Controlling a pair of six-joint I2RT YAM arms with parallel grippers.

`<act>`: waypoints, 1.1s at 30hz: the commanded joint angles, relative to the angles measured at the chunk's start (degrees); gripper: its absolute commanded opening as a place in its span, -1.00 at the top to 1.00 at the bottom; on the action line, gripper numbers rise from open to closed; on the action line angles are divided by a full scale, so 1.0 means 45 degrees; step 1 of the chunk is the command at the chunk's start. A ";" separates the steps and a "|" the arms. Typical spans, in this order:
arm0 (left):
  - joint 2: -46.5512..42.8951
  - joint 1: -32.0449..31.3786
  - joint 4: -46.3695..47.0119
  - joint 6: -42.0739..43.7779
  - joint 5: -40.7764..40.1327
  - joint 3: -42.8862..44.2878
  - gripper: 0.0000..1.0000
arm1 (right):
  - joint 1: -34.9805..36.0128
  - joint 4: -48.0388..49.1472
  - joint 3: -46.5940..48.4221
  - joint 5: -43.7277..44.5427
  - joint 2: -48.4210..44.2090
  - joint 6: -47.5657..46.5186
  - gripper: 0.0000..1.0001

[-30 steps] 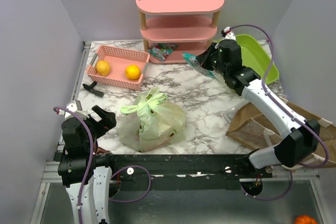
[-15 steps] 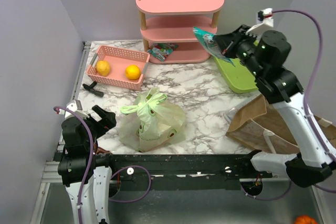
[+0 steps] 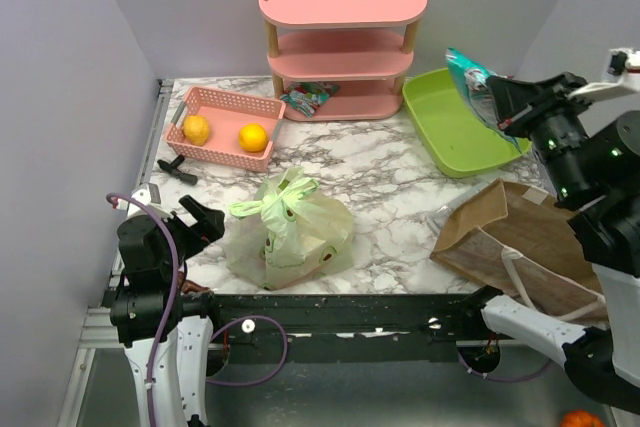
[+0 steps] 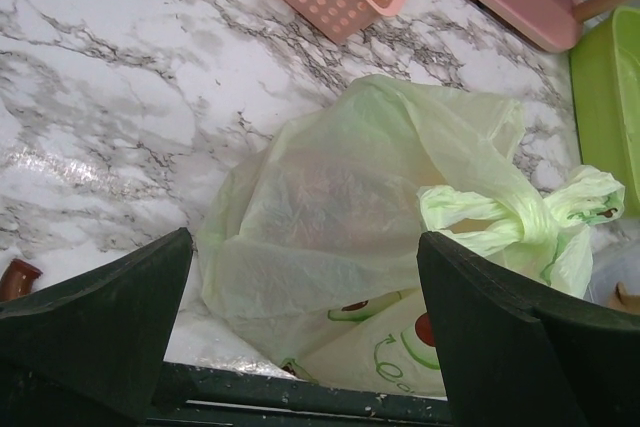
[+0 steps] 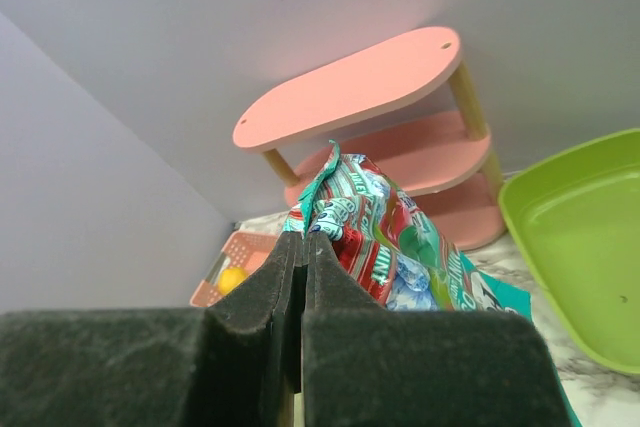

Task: Place the food into the grocery bag and tie it
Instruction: Pick up the snack from the shelf, then place the snack in the grocery bag.

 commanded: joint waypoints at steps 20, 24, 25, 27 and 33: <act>0.0256 0.0044 0.0200 -0.0059 -0.0033 -0.0098 -0.93 | -0.0023 -0.3249 0.0134 0.4257 -0.4694 -0.1159 0.99; 0.0283 0.0046 0.0203 -0.0063 -0.0033 -0.0104 -0.93 | -0.0027 -0.3966 0.0064 0.4330 -0.4989 -0.0901 0.99; 0.0282 0.0043 0.0203 -0.0061 -0.0057 -0.0093 -0.93 | -0.0030 -0.4103 0.0043 0.4339 -0.5033 -0.0829 0.99; 0.0284 0.0048 0.0184 -0.0060 -0.0054 -0.0097 -0.93 | -0.0022 -0.4368 0.0000 0.4357 -0.5137 -0.0680 0.99; 0.0254 0.0038 0.0183 -0.0082 -0.0077 -0.0085 -0.93 | -0.0036 -0.4745 -0.0544 0.4297 -0.5500 -0.0213 0.99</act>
